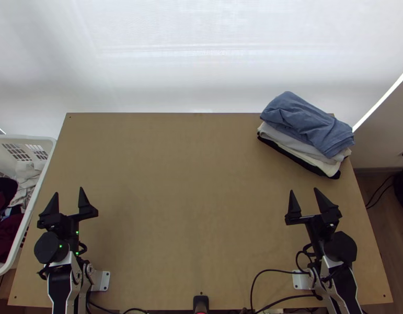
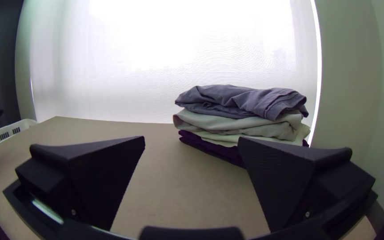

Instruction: Fold the t-shirt

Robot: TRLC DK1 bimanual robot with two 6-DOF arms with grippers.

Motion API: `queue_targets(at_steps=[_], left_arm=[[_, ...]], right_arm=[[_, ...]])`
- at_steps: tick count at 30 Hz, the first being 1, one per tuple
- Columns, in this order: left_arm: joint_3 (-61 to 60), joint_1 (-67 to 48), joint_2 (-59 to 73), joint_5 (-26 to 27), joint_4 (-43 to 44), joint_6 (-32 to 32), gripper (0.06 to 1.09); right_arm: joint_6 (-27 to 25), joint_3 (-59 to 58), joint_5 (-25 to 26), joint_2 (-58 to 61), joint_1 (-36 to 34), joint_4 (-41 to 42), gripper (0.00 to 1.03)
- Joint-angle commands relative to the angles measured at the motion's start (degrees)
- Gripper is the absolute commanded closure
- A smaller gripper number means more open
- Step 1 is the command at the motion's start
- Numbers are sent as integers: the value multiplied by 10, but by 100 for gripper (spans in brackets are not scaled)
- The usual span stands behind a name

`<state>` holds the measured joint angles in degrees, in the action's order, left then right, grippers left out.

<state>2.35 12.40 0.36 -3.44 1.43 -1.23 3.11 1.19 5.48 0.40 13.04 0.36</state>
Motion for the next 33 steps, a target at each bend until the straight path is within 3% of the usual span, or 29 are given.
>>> queue_targets(at_steps=[1, 5, 11, 17, 25, 28, 33], left_arm=[[-22, 3, -4, 4, -13, 10, 10], [-22, 0, -4, 8, -13, 4, 10], [-20, 51, -4, -8, 23, 98, 11], [66, 148, 18, -5, -5, 102, 11], [307, 205, 283, -4, -173, 75, 11], [390, 282, 399, 35, -205, 54, 11], [516, 366, 584, 47, -249, 47, 11]], right_arm=[[-4, -8, 0, -5, -1, -2, 4], [-4, -8, 0, -5, -1, -2, 4], [-4, -8, 0, -5, -1, -2, 4], [-4, -8, 0, -5, -1, -2, 5], [-4, -8, 0, -5, -1, -2, 5], [-4, -8, 0, -5, -1, -2, 4], [-4, -8, 0, -5, -1, -2, 5]])
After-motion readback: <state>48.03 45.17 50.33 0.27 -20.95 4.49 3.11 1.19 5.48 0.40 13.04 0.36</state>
